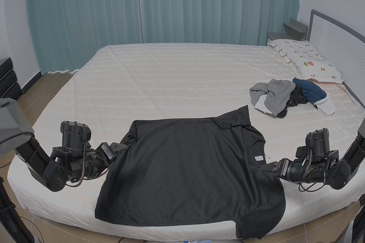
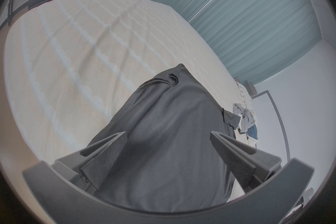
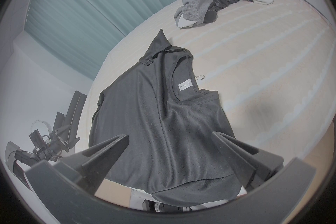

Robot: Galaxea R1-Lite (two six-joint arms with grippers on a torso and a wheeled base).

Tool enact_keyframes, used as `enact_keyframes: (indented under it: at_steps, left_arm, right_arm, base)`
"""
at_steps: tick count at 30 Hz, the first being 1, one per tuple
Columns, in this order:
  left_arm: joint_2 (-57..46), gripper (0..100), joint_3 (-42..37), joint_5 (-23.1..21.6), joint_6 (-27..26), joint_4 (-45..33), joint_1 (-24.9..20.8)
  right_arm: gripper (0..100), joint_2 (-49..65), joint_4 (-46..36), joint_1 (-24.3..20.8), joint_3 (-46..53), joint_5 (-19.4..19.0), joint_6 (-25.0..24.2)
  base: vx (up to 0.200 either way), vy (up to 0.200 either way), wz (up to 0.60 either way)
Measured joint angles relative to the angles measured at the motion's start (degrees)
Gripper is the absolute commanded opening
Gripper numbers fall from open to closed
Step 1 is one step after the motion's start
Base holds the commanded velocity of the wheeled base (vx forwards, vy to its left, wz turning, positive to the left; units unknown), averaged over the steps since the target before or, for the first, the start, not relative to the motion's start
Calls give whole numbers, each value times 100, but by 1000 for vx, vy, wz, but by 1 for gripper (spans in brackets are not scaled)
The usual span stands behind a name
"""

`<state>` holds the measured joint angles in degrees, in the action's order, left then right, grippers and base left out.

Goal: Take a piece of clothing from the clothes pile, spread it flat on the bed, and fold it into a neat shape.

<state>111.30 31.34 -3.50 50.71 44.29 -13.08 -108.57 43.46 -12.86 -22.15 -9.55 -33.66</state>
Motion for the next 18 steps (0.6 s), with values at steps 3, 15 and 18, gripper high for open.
enact_keyframes:
  at_steps: [3, 15, 18]
  left_arm:
    - [121, 100, 427, 16, -11, -23, 21]
    - [1532, 100, 2450, 184, -29, -63, 105]
    - [1941, 100, 2844, 307, -24, -56, 118]
  right_arm:
    - [100, -4, 30, -1, 29, -2, -2]
    - [100, -33, 50, 2, 77, -13, -2]
    - [100, -63, 52, -22, 96, -28, -2]
  base:
    - [0, 0, 0]
    - [0, 0, 0]
    - [0, 0, 0]
